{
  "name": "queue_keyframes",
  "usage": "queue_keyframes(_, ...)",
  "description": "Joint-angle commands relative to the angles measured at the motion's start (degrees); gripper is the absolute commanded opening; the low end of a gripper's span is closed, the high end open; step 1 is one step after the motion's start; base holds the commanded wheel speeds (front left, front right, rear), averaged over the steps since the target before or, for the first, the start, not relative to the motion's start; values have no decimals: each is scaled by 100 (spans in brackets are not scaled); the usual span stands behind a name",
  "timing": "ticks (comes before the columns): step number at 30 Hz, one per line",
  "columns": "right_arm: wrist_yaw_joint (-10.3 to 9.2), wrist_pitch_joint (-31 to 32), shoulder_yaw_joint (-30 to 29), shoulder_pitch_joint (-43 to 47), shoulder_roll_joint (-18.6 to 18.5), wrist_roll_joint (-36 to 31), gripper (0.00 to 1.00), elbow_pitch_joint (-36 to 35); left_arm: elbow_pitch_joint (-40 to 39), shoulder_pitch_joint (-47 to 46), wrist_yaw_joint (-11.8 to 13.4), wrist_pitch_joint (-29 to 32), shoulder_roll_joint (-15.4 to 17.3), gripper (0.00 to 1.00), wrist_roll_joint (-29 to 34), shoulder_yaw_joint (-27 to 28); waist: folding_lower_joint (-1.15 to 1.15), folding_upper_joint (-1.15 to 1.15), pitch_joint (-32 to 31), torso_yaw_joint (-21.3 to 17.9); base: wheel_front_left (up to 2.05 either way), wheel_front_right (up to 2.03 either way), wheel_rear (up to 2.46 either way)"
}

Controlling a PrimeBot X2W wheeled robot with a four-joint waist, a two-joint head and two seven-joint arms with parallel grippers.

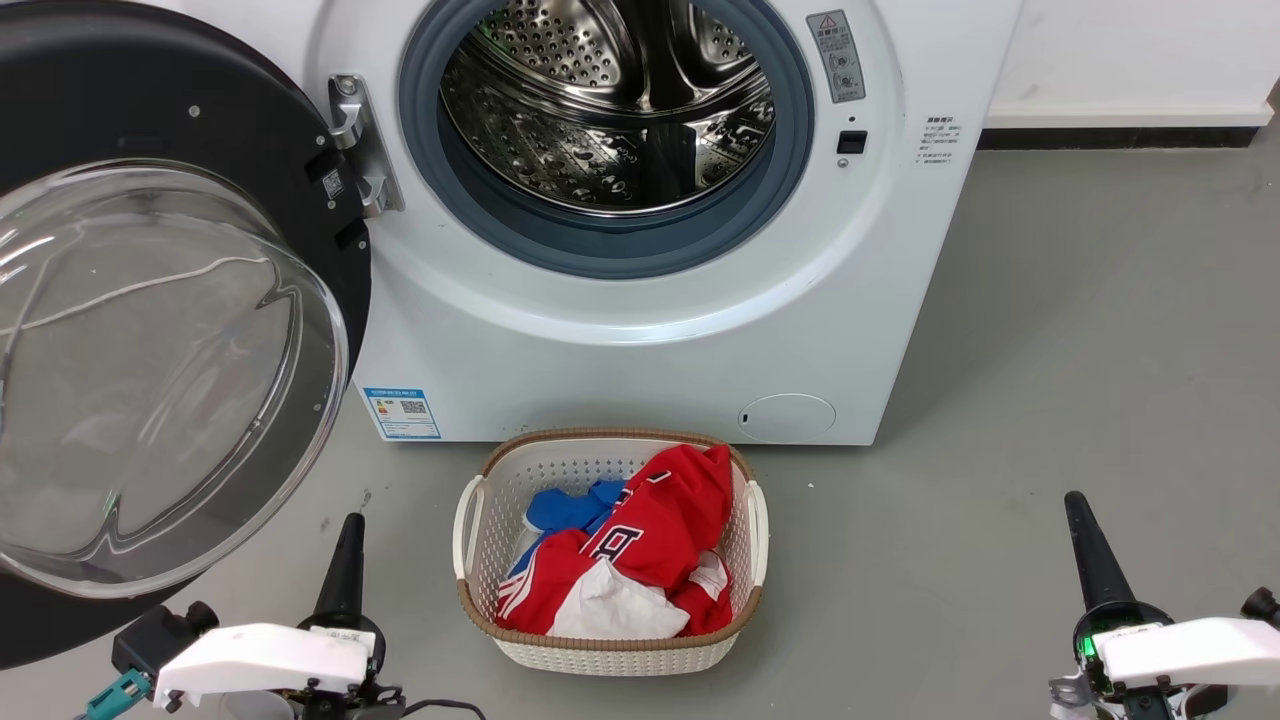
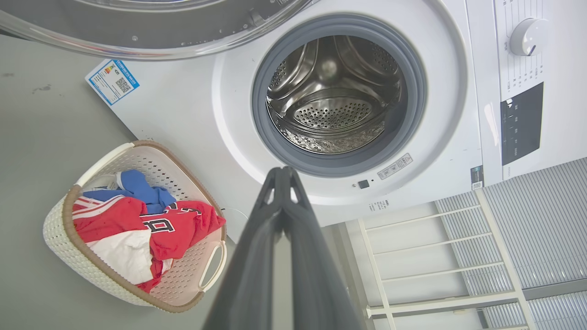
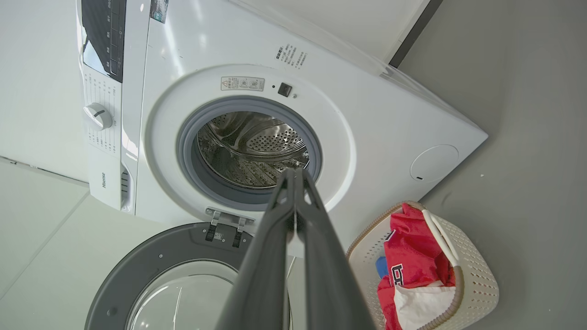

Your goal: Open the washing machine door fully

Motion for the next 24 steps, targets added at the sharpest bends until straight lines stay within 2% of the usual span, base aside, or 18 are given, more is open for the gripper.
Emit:
queue_keyframes(1, 1, 22, -12, -136, -42, 101, 0, -11, -27, -130, -18, 22, 10, 0, -97, 26, 0, 0, 0, 0, 0, 0, 0)
queue_keyframes(24, 1, 346, -84, -385, -22, 1301, 0, 219, 76, -282, -117, 325, 11, 0, -1349, 122, 0, 0, -5, 3, 0, 0, 0)
